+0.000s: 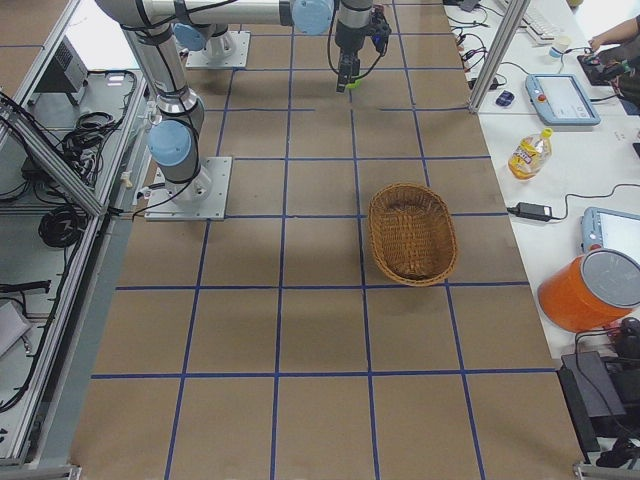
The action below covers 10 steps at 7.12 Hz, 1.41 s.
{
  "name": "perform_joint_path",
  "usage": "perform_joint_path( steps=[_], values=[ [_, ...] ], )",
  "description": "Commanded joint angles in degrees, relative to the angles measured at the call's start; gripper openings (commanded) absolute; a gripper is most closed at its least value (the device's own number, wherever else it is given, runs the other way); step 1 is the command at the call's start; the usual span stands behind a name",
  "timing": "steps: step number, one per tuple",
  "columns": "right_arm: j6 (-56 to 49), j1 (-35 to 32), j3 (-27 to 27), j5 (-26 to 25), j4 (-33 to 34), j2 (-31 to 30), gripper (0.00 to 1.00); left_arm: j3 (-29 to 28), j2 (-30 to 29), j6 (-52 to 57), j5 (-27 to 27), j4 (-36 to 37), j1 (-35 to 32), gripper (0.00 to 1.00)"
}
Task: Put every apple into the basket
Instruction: 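Carry the green apple with the left gripper to the table center, then release the green apple and move left gripper to red apple while right approaches green apple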
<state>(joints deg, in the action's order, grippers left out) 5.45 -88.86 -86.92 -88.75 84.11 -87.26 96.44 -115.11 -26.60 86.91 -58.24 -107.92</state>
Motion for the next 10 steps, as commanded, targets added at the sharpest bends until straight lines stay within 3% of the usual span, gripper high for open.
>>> perform_joint_path(
  steps=[1,2,3,5,7,8,10],
  values=[
    [0.0,0.0,0.0,0.07,0.0,-0.01,1.0,-1.25,-5.54,-3.01,0.19,5.66,-3.78,0.28],
    [0.0,0.0,0.0,0.07,0.0,-0.01,1.0,-1.16,-7.04,-2.85,0.28,6.38,-4.22,0.32],
    [0.09,0.0,0.0,0.07,0.0,-0.01,1.0,-1.16,-7.75,-3.02,0.28,6.56,-4.23,0.99],
    [0.18,-0.09,-2.44,0.07,0.09,-0.45,1.0,-2.21,-4.79,-2.23,0.02,5.26,-3.79,1.0],
    [0.79,-0.18,-3.17,0.42,1.49,-0.63,1.0,-8.33,-1.01,-1.88,-2.25,-5.23,0.49,1.0],
    [0.62,-0.18,-3.17,0.33,5.84,0.33,1.0,-11.59,1.27,4.99,-4.1,-15.05,5.04,1.0],
    [1.93,-1.22,-3.08,1.03,10.01,5.15,1.0,-11.54,7.41,25.36,0.34,-26.18,15.84,1.0]
  ],
)
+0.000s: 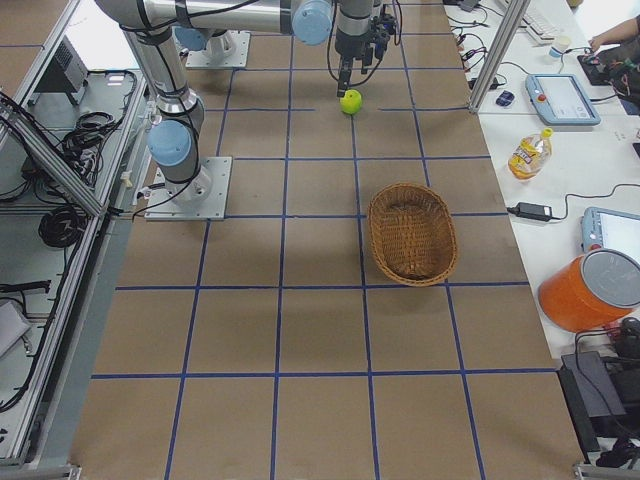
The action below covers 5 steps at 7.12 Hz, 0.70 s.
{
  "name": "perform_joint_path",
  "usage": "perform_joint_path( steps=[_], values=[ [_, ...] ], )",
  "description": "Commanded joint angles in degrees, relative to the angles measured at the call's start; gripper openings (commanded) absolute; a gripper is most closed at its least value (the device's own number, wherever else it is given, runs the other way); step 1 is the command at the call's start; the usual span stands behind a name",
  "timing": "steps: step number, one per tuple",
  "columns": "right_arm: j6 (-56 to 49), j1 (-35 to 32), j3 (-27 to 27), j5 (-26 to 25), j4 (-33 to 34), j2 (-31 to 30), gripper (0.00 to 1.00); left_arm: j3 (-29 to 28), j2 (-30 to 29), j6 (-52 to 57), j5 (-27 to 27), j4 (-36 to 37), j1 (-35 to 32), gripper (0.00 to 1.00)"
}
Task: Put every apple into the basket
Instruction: 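Release the green apple and move left gripper to red apple while right approaches green apple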
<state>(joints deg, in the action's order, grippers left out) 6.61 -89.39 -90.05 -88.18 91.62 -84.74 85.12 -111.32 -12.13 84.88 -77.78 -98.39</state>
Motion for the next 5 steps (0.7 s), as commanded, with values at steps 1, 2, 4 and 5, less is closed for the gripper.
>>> perform_joint_path(
  steps=[1,2,4,5],
  values=[
    [1.99,-2.96,0.05,0.03,7.03,5.0,1.0,0.48,4.96,18.21,5.0,-10.94,12.64,1.0],
    [4.35,-7.68,0.66,-0.33,8.21,7.12,1.0,2.58,5.76,25.33,10.42,-11.59,18.79,1.0],
    [9.36,-12.19,0.58,0.11,14.26,12.57,1.0,9.34,5.16,39.95,13.72,-6.28,31.0,0.99],
    [11.47,-15.0,0.67,0.37,16.9,13.72,1.0,12.76,4.02,49.04,13.9,0.11,36.38,0.98]
  ],
)
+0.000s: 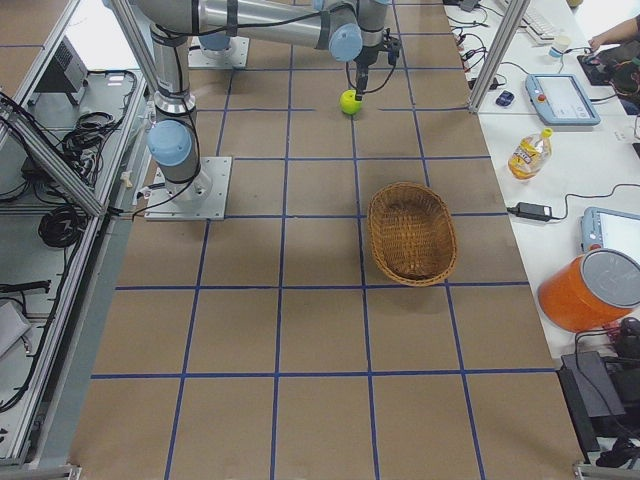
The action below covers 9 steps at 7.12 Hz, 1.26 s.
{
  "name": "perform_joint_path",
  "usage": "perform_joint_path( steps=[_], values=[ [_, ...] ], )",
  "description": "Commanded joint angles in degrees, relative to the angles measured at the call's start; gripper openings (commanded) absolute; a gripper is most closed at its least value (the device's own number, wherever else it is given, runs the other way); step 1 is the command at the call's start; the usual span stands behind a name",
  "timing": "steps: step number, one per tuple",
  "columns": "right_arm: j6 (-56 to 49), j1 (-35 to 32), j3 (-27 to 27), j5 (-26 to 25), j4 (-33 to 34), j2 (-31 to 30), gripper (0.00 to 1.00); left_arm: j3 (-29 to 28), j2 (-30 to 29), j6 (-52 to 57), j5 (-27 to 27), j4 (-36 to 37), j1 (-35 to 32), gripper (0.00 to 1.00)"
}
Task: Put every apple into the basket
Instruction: 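Release the green apple and move left gripper to red apple while right approaches green apple, then grasp the red apple with the left gripper while right gripper grasps green apple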
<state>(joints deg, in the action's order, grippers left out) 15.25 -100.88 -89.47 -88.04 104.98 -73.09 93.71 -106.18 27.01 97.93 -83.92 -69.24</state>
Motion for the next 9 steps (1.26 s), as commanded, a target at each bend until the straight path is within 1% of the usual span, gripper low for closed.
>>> perform_joint_path(
  steps=[1,2,3,4,5,6,8,9],
  values=[
    [8.51,-5.37,0.09,0.41,6.44,3.73,1.0,8.64,-1.13,13.21,0.95,12.32,9.37,0.99],
    [9.96,-6.69,0.18,0.42,7.34,5.83,1.0,13.47,-1.13,17.6,0.95,21.17,10.44,0.99],
    [10.32,-8.36,0.18,0.42,9.26,6.98,1.0,17.34,-1.13,19.38,1.04,27.78,12.19,1.0],
    [13.19,-9.07,0.18,0.5,9.89,8.56,1.0,18.95,-1.31,21.05,1.13,29.41,13.25,1.0],
    [13.57,-9.34,0.18,0.5,9.98,9.8,1.0,19.23,-1.31,21.16,2.61,29.43,13.87,1.0],
    [13.14,-9.34,0.18,1.11,10.24,11.29,1.0,19.75,-1.48,21.07,2.62,29.0,15.44,1.0],
    [12.78,-9.34,0.26,1.38,11.2,12.44,1.0,23.0,-2.97,20.89,2.09,30.12,16.42,0.99],
    [12.78,-9.34,0.35,2.17,12.17,13.66,1.0,22.92,-3.06,20.98,2.18,31.09,16.42,0.74]
  ],
)
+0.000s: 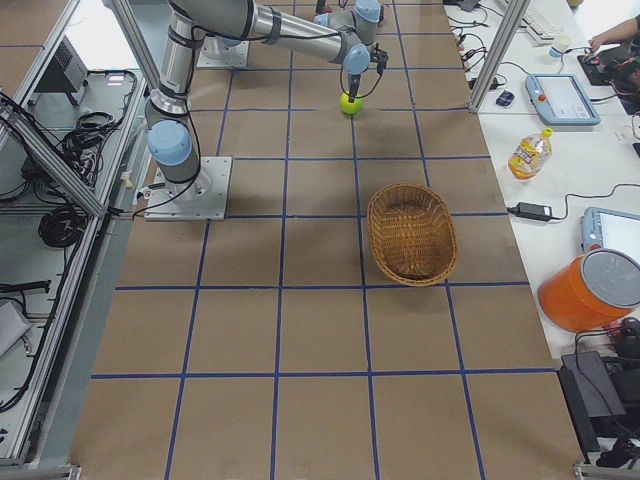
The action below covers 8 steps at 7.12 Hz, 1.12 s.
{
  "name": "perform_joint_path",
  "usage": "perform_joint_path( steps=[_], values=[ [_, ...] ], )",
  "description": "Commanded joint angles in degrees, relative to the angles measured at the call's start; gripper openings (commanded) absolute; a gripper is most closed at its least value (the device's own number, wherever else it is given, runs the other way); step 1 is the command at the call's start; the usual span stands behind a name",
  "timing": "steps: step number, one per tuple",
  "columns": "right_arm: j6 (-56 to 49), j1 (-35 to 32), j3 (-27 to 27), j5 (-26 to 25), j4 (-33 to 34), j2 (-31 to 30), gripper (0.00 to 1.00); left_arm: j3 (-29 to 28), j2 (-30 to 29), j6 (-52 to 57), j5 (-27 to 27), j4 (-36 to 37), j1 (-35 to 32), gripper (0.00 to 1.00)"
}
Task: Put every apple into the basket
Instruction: 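Grasp the red apple with the left gripper while right gripper grasps green apple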
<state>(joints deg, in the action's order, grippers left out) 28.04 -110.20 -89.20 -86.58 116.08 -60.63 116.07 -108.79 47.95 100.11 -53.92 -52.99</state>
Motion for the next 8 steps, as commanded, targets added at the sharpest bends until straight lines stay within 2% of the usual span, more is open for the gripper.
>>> perform_joint_path(
  steps=[1,3,5,6,7,8],
  values=[
    [0.0,-0.01,0.25,2.71,2.73,2.0,1.0,0.3,-0.46,-0.05,0.0,1.45,-0.09,0.39],
    [0.43,-0.01,-0.01,2.73,4.15,3.94,1.0,-1.8,1.29,-1.62,-0.44,1.1,-1.4,0.29],
    [0.61,-0.01,-0.71,2.11,3.72,4.12,1.0,-2.51,4.09,-6.87,-2.81,-2.22,-6.39,0.28],
    [0.79,-0.01,-0.63,1.77,3.97,4.03,0.88,-2.51,5.07,-11.7,-2.81,-2.68,-9.9,0.28],
    [-0.08,0.16,-0.02,1.76,3.54,3.86,0.01,-2.51,6.03,-18.1,-4.47,-5.2,-13.94,0.28],
    [-0.26,0.34,0.42,1.68,3.62,3.42,0.0,-2.51,6.83,-24.86,-5.53,-5.32,-17.81,0.28]
  ],
)
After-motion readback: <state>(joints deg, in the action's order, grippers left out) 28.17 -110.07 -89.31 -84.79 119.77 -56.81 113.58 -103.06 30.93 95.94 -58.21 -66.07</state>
